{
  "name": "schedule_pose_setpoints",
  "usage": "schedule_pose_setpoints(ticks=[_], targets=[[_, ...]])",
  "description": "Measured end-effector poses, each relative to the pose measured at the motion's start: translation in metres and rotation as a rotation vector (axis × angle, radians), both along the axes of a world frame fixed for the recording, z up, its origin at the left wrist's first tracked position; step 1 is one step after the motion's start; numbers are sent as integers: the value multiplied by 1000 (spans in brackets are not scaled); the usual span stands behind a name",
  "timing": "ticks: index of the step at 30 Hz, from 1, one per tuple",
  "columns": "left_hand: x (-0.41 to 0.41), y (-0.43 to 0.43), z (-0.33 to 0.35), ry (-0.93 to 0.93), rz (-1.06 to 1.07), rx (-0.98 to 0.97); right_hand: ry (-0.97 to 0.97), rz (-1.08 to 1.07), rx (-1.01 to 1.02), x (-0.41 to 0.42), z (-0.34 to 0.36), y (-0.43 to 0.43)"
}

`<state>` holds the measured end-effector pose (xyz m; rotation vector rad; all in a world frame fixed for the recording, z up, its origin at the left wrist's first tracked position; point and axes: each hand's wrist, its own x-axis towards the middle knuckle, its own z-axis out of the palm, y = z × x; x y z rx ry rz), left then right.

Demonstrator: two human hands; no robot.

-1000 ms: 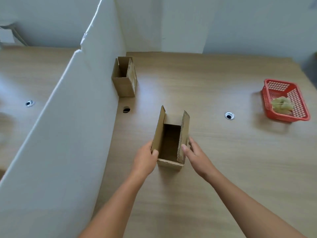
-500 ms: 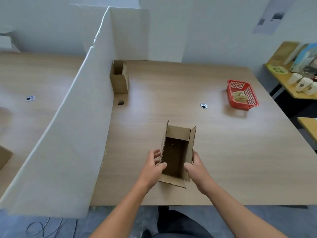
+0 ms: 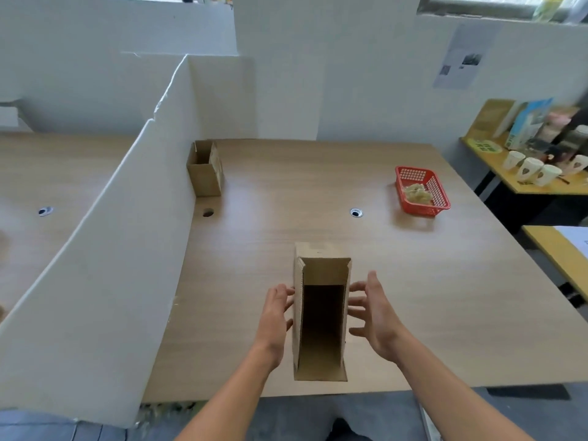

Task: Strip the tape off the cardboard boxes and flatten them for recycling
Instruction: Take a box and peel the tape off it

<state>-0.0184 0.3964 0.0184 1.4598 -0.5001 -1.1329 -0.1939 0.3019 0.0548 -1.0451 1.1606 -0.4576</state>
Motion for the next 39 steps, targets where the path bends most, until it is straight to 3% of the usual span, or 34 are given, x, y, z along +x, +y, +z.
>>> schedule_pose_setpoints(ticks=[8, 15, 20, 24, 29, 34, 39], targets=[[-54, -52, 1, -50, 14, 47, 147, 187, 24, -48, 5, -65], [-100, -86, -14, -140, -7, 142, 80, 271, -172, -91, -26, -118], [-108, -108, -15, -487, 133, 166, 159, 496, -331, -102, -25, -156], [-82, -125, -3, -782, -73, 99, 248, 700, -513, -97, -26, -177], [-68, -138, 4, -842, -212, 215, 366, 813, -785, -82, -23, -201], [-77, -135, 5, -923, -242, 299, 738, 916, -988, -88, -27, -183], [-78, -134, 6, -1046, -213, 165, 735, 929, -1042, -100, -38, -179]])
